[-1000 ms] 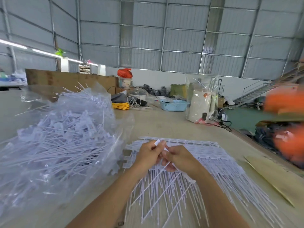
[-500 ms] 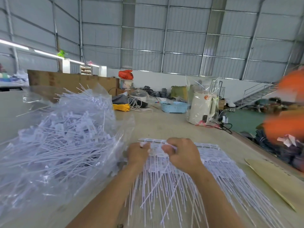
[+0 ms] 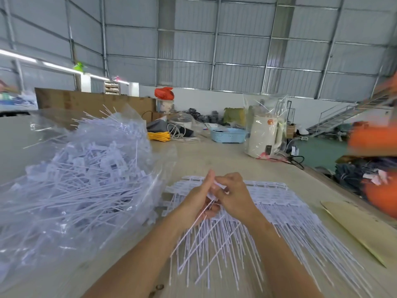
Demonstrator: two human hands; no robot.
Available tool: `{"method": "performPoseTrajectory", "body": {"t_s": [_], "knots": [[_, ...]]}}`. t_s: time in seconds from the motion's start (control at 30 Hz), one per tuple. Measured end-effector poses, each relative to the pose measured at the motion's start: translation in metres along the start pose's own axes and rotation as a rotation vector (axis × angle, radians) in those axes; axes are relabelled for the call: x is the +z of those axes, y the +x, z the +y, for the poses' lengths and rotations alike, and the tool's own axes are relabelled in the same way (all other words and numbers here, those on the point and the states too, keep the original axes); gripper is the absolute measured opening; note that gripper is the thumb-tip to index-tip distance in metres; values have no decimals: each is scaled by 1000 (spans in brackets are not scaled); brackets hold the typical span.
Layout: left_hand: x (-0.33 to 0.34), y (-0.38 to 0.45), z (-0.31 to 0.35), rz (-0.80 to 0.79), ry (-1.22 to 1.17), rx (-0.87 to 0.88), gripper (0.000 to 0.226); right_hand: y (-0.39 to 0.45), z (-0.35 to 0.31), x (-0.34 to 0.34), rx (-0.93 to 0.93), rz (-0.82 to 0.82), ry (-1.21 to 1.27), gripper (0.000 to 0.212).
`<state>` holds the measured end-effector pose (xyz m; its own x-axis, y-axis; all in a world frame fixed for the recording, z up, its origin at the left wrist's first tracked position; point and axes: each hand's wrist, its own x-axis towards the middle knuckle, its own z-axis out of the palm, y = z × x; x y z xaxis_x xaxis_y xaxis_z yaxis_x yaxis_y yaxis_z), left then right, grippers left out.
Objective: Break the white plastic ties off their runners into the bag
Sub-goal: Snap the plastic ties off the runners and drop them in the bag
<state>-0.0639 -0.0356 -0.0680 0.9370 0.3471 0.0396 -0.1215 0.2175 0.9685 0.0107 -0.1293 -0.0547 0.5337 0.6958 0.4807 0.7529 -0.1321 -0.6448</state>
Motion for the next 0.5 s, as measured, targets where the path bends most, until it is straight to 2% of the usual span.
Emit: {"method": "performPoseTrajectory", "body": {"t_s": [0.07, 0.1, 0.17, 0.2, 0.27, 0.33, 0.5], "knots": [[-3, 1, -4, 51, 29, 78, 49, -1, 0, 1, 43, -68, 78, 28], [-4, 2, -6, 70, 35, 126, 40, -2, -1, 0, 75, -79, 197, 31], [-5, 2, -7, 140, 67, 181, 27, -3, -3, -6, 240, -50, 452, 35], [-6, 2, -7, 194, 83, 188, 26, -3, -1, -10, 304, -50, 493, 37], [-9, 3, -6, 257, 94, 202, 28, -6, 1, -15, 304, -157, 384, 42], [-9, 2, -6, 239, 102, 212, 28, -8, 1, -14, 250, -254, 254, 42], [-8, -1, -4, 275, 227, 188, 35, -6, 1, -9, 187, -238, 106, 35]]}}
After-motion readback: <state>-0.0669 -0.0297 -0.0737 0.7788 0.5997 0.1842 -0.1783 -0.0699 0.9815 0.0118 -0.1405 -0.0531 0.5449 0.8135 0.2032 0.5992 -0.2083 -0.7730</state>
